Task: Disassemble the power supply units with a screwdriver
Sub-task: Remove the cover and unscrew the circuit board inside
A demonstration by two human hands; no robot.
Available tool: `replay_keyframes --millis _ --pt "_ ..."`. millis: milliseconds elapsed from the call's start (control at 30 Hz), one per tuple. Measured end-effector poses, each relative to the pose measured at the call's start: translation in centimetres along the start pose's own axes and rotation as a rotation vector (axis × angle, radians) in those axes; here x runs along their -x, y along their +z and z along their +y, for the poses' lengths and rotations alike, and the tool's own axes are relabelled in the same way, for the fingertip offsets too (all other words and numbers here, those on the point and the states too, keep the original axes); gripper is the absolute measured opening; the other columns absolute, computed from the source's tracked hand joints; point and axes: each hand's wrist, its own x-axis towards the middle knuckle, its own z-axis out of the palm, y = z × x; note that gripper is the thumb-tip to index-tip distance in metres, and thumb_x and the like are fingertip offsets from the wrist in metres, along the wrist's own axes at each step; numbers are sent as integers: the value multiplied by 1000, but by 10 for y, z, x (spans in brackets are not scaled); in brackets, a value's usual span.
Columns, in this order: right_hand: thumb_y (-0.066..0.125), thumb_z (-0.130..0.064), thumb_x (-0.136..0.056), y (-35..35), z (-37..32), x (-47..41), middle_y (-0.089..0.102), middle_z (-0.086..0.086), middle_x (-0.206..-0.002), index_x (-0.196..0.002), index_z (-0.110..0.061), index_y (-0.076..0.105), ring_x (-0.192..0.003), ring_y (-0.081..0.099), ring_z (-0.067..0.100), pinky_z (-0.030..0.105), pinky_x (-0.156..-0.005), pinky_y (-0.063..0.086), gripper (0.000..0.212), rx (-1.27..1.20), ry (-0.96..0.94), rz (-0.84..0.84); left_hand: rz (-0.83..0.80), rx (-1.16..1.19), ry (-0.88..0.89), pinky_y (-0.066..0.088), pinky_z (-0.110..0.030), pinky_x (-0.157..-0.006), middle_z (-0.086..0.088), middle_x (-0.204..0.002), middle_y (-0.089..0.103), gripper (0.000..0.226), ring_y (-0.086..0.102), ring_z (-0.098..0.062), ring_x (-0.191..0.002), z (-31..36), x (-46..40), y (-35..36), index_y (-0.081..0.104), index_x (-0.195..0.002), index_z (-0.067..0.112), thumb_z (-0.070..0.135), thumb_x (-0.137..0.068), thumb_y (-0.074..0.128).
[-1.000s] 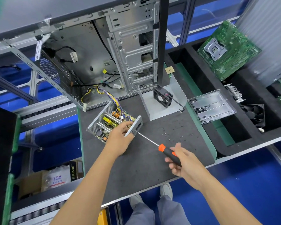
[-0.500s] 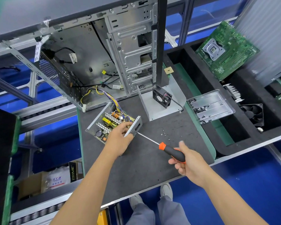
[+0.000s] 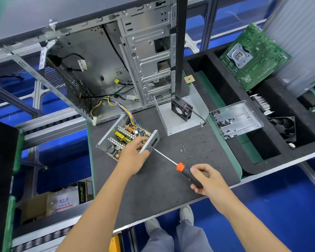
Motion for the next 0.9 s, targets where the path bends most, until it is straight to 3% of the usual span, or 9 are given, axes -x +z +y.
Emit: replay_keyframes --millis 67,133,267,367,533,633,733,800,900 --pt "77 -14 -84 -2 4 1 64 14 -104 -108 -14 67 -74 66 23 29 -71 56 26 -154 -51 -1 -2 2 -2 54 -43 -89 16 -102 72 45 67 -19 -100 -1 -2 0 64 -114 44 7 -88 64" --pt "79 -23 -80 0 1 2 62 17 -110 -112 -11 66 -79 68 25 30 -74 57 38 -280 -12 -24 0 3 -4 55 -40 -86 16 -102 72 45 67 -17 -99 -3 -3 1 64 -115 43 7 -88 64" --pt "39 -66 -95 2 -14 6 71 25 -88 -113 -16 60 -60 67 29 32 -53 55 58 -86 259 -59 2 5 -5 55 -37 -84 18 -102 72 46 67 -16 -99 -3 -2 0 63 -114 45 8 -88 64" --pt "50 -50 -99 -1 -12 5 69 17 -76 -116 -12 59 -54 61 22 29 -48 50 43 7 250 -98 -4 3 3 54 -40 -86 16 -103 72 45 67 -18 -100 -3 -3 1 63 -114 45 8 -88 65" --pt "83 -17 -73 -2 -5 2 64 16 -96 -115 -7 58 -84 70 31 49 -76 58 50 -399 80 -94 4 6 1 54 -35 -81 20 -100 71 47 67 -15 -98 -2 -2 0 62 -110 50 8 -88 64" --pt "82 -31 -73 1 -5 1 71 16 -109 -114 -4 58 -99 71 32 47 -74 59 55 -459 100 -75 4 1 1 54 -35 -80 20 -99 71 46 67 -16 -97 -1 -2 1 62 -110 50 9 -89 65" --pt "65 -57 -87 3 -7 -3 75 14 -88 -108 -3 60 -95 73 35 45 -67 60 58 -484 188 35 -1 10 0 54 -34 -78 19 -98 71 46 67 -18 -96 -2 -2 0 62 -110 49 8 -89 65" --pt "62 -43 -94 4 -5 -6 73 19 -83 -105 -3 59 -92 72 39 48 -66 59 41 -562 198 67 2 13 7 53 -27 -74 19 -97 72 47 68 -17 -95 -2 -2 0 63 -111 49 8 -88 64" --pt "67 -12 -91 4 1 -7 69 24 -107 -107 -3 59 -98 71 40 52 -74 59 20 -609 163 41 5 22 15 52 -25 -74 24 -93 72 49 69 -14 -93 -1 -1 1 62 -104 53 7 -87 65"
